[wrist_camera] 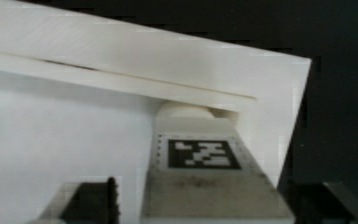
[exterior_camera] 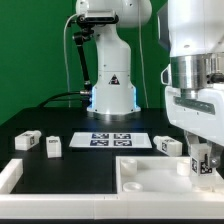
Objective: Assemble square table
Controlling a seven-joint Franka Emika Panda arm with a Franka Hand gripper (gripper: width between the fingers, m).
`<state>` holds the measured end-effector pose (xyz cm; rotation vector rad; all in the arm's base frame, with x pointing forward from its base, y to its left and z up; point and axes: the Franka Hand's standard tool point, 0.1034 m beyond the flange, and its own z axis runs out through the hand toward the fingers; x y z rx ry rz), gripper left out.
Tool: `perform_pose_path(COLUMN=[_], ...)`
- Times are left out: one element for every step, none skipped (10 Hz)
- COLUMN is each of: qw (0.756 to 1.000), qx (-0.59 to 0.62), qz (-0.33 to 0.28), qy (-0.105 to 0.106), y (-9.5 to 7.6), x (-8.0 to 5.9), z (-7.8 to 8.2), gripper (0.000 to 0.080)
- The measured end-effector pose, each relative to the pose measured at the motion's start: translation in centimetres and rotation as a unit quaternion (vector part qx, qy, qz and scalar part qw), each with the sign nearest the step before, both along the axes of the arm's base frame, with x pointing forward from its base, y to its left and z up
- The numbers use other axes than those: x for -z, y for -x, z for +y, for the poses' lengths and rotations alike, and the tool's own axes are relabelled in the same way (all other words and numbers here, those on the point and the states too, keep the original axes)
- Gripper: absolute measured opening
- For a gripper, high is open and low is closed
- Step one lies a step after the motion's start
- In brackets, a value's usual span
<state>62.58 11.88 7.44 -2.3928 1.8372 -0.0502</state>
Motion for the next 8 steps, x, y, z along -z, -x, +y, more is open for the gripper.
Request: perform_pose_path(qw=[0.995,0.984,0.980,0.971,0.961,0.944,0.892,0.843], qx=[-0.095,-0.175,-0.194,-0.235,-0.272,-0.325,-0.443,-0.528], qz=[-0.007,-0.011,-0.011,-0.014,-0.016,-0.018,-0.026,-0.028], qy=[0.024,0.040,0.042,0.046,0.049,0.059,0.085,0.098], y=[-0.02,-0.07,-0.06,-0.06,-0.06,-0.09,-0.32,-0.41], x=[-0.06,-0.14,-0.08,-0.06,-0.05,-0.06,-0.15,-0.29], z=[0.13,0.33,0.19,0.12,0.11,0.07,0.11,0.15], gripper=[0.0582,0.0582,0.0639,0.0647,0.0647,0.0649,0.0649,0.0649])
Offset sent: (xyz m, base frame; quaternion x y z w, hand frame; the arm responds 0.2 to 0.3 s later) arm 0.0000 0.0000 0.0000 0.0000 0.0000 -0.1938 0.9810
